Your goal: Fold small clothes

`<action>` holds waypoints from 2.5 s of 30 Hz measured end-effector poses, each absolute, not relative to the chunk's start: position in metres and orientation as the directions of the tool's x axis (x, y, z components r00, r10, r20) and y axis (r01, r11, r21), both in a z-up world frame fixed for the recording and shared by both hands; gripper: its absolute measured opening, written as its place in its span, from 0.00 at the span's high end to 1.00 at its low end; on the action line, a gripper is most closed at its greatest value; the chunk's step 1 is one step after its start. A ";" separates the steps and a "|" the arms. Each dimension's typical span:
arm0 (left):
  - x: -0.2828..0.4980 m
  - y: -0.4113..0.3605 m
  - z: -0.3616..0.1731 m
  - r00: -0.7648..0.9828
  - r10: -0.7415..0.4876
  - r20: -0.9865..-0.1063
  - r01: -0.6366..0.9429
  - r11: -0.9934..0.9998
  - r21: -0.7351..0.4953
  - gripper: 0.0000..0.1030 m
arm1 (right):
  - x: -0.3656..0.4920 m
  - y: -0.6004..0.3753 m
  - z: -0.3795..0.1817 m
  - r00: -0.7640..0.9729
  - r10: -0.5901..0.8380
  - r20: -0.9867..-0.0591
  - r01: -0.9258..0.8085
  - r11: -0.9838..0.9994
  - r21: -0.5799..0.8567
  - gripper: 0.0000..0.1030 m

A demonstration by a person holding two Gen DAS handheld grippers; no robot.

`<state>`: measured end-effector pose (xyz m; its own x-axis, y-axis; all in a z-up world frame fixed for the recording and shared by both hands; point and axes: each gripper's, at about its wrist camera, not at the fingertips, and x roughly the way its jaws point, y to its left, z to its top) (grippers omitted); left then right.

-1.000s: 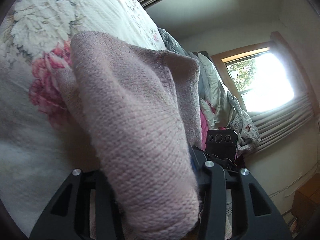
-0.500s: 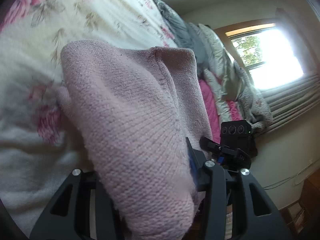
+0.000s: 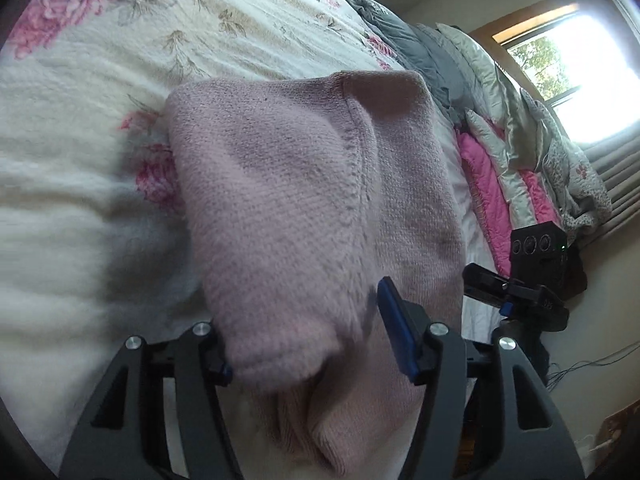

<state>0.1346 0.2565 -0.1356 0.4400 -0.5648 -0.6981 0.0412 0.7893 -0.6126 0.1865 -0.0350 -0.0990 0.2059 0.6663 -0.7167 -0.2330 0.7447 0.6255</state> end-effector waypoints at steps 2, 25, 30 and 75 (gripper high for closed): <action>0.115 0.253 -0.124 0.458 -0.535 -0.710 0.058 0.815 -0.577 0.42 | 0.172 -0.039 -0.097 0.195 0.657 -0.728 -0.240 0.752 0.614 0.23; 0.046 0.217 -0.127 0.448 -0.332 -0.830 -0.013 0.926 -0.377 0.41 | 0.100 -0.048 -0.089 0.329 0.306 -0.893 -0.258 0.939 0.227 0.09; 0.026 0.211 -0.104 0.462 -0.264 -0.846 -0.042 0.947 -0.318 0.31 | 0.081 -0.051 -0.066 0.413 0.199 -0.889 -0.191 0.973 0.129 0.04; -0.031 0.181 -0.038 0.559 -0.057 -0.828 -0.145 0.976 -0.165 0.18 | 0.011 -0.004 0.008 0.545 -0.057 -0.837 -0.170 0.969 -0.177 0.04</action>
<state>-0.0308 0.1809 -0.0381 0.5585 -0.0568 -0.8275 -0.1449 0.9756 -0.1648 0.0113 -0.0041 0.0077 0.5447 -0.0567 -0.8367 -0.1704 0.9694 -0.1767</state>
